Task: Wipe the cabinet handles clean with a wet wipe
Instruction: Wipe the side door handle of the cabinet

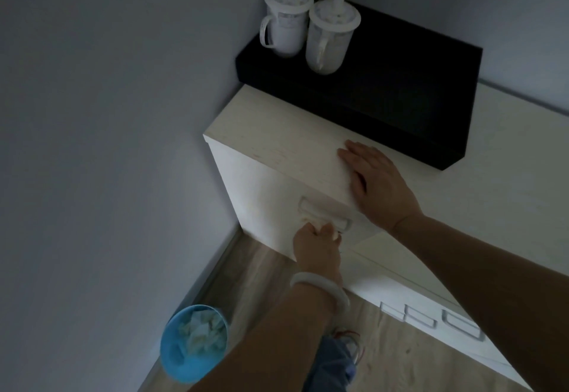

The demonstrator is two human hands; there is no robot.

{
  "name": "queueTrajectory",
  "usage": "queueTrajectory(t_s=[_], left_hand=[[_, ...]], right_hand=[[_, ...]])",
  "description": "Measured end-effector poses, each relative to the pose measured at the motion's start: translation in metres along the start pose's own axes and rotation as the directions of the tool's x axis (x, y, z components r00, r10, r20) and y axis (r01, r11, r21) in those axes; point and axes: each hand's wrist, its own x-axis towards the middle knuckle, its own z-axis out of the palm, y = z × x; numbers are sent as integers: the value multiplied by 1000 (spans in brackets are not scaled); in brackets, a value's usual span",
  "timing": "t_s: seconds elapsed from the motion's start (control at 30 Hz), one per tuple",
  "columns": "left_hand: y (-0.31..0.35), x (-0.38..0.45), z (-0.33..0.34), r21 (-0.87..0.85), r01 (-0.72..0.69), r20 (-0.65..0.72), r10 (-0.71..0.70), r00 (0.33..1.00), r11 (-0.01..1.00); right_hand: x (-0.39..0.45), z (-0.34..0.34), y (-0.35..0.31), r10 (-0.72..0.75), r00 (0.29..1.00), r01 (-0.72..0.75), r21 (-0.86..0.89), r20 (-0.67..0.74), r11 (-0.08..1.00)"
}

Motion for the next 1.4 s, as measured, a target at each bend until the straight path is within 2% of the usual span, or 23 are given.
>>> queueTrajectory(t_s=[0.13, 0.23, 0.33, 0.47, 0.53, 0.7, 0.77, 0.9, 0.97, 1.03, 1.1, 1.2, 1.3, 1.4], left_hand=[[10, -8, -1, -109, 57, 59, -51, 997, 992], [35, 10, -19, -195, -12, -13, 9, 1000, 981], [39, 13, -18, -146, -22, -26, 19, 999, 989], [16, -10, 2, -110, 170, 92, -160, 983, 979], [15, -15, 4, -131, 213, 117, -199, 973, 968], [32, 1, -12, -221, 66, 50, -56, 997, 973], [27, 4, -10, -201, 78, 45, -70, 997, 976], [4, -7, 5, -131, 249, 201, -220, 955, 960], [-1, -14, 7, -164, 339, 309, -278, 910, 926], [-2, -15, 3, -225, 374, 355, -282, 891, 900], [-2, -9, -2, -201, 346, 335, -267, 903, 916], [3, -4, -12, -63, 277, 268, -251, 930, 959], [22, 2, -27, -151, 273, 236, -234, 943, 950], [45, 17, -42, -237, 196, 158, -162, 974, 951]], right_hand=[[0, -1, 0, -10, 1000, 10, 18, -22, 1000], [0, -1, 0, -11, 1000, 11, 20, -19, 1000], [0, -1, 0, -4, 1000, 4, 11, -16, 1000], [0, -1, -1, -2, 1000, 2, 2, -18, 1000], [0, 0, 0, -6, 1000, 6, 6, -22, 1000], [0, 1, 1, -10, 999, 11, 25, -32, 1000], [0, 2, 0, -8, 999, 8, 21, -36, 1000], [0, 1, 0, -12, 1000, 12, 18, -22, 1000], [0, 1, 0, -13, 1000, 13, 18, -16, 1000], [0, 0, -1, -12, 1000, 12, 17, -17, 1000], [0, -1, -1, -7, 1000, 7, 23, -14, 1000], [0, 0, -1, -8, 1000, 9, 35, -18, 999], [-1, 0, -1, -8, 1000, 9, 28, -19, 1000], [-1, 2, 1, -18, 999, 19, 26, -29, 999]])
